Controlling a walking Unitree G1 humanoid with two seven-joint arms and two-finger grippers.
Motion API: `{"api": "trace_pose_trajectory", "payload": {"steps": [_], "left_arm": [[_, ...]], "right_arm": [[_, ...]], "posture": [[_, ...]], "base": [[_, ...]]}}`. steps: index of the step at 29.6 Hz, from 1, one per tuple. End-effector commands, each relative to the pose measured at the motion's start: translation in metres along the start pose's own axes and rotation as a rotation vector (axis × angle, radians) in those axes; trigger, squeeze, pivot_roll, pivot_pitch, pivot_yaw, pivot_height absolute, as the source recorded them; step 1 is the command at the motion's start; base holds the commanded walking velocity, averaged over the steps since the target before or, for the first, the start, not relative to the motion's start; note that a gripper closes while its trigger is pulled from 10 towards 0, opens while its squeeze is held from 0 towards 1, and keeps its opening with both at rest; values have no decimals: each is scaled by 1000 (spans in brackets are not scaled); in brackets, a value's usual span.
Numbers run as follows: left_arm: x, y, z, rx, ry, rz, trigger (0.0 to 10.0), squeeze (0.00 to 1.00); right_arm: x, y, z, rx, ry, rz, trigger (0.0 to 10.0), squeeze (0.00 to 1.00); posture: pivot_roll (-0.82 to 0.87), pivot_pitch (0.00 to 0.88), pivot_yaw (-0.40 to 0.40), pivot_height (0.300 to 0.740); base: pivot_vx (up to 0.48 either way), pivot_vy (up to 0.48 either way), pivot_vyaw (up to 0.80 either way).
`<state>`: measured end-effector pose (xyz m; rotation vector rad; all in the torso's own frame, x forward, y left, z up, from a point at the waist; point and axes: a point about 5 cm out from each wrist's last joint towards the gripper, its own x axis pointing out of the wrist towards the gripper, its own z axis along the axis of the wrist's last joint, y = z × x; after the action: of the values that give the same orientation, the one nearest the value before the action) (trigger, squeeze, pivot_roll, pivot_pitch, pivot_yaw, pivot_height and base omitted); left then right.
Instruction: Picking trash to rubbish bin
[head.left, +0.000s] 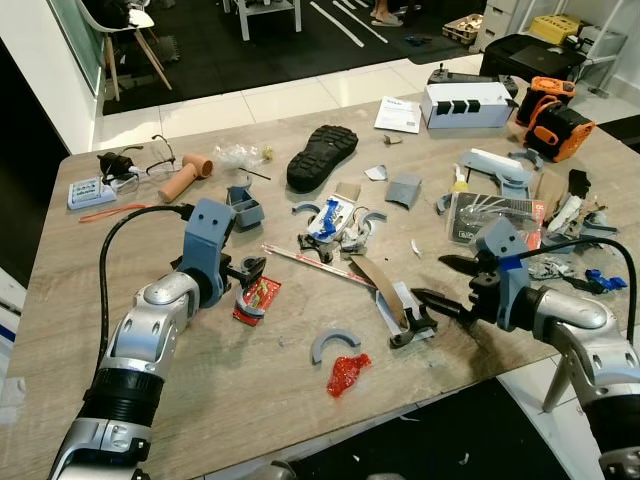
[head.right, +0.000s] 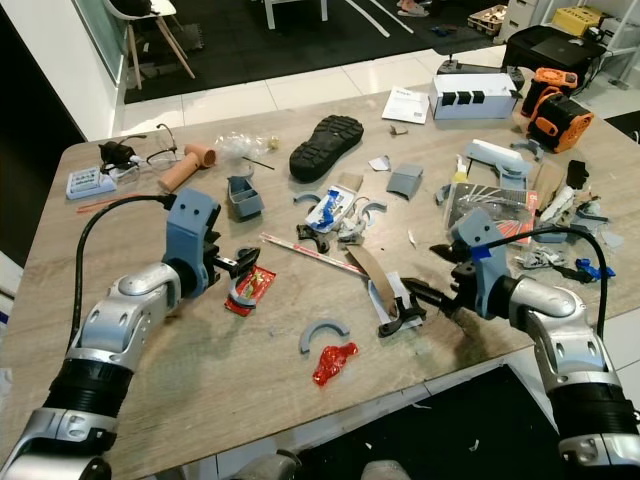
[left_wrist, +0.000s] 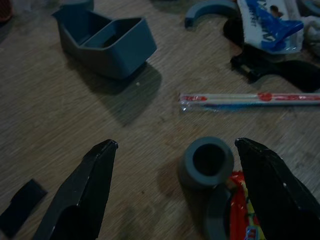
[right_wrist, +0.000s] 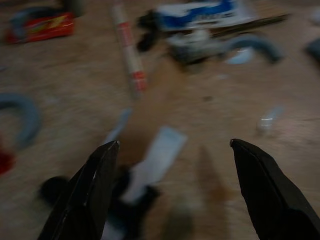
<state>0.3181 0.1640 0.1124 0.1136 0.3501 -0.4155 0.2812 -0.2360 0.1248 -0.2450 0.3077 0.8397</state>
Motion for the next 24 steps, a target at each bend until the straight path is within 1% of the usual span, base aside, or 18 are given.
{"api": "trace_pose_trajectory", "payload": {"steps": [1, 3, 12, 17, 18, 21, 24], "left_arm": [[-4, 3, -2, 36, 23, 4, 10000, 0], [-4, 2, -2, 41, 27, 0, 10000, 0], [-4, -3, -3, 51, 35, -35, 10000, 0], [-5, -12, -4, 57, 42, -97, 10000, 0], [-5, -15, -5, 62, 49, -122, 10000, 0], [-5, -17, -6, 65, 53, -131, 10000, 0], [-3, -23, -8, 65, 60, -146, 10000, 0]], "right_arm": [[-1, 8, -2, 16, 15, 71, 10000, 0], [-3, 11, -4, 17, 29, 91, 10000, 0], [-3, 12, -4, 23, 46, 93, 10000, 0], [-4, 12, -6, 26, 62, 91, 10000, 0], [-4, 12, -6, 26, 66, 90, 10000, 0], [-4, 12, -7, 26, 68, 89, 10000, 0], [-4, 11, -8, 24, 79, 77, 10000, 0]], "posture": [[-86, 0, 41, 740], [-86, 0, 39, 740], [-87, 0, 40, 740], [-87, 0, 40, 740], [-87, 0, 40, 740], [-87, 0, 40, 740], [-87, 0, 40, 740]], "base": [[0, 0, 0], [0, 0, 0], [0, 0, 0], [0, 0, 0], [0, 0, 0], [0, 0, 0], [0, 0, 0]]}}
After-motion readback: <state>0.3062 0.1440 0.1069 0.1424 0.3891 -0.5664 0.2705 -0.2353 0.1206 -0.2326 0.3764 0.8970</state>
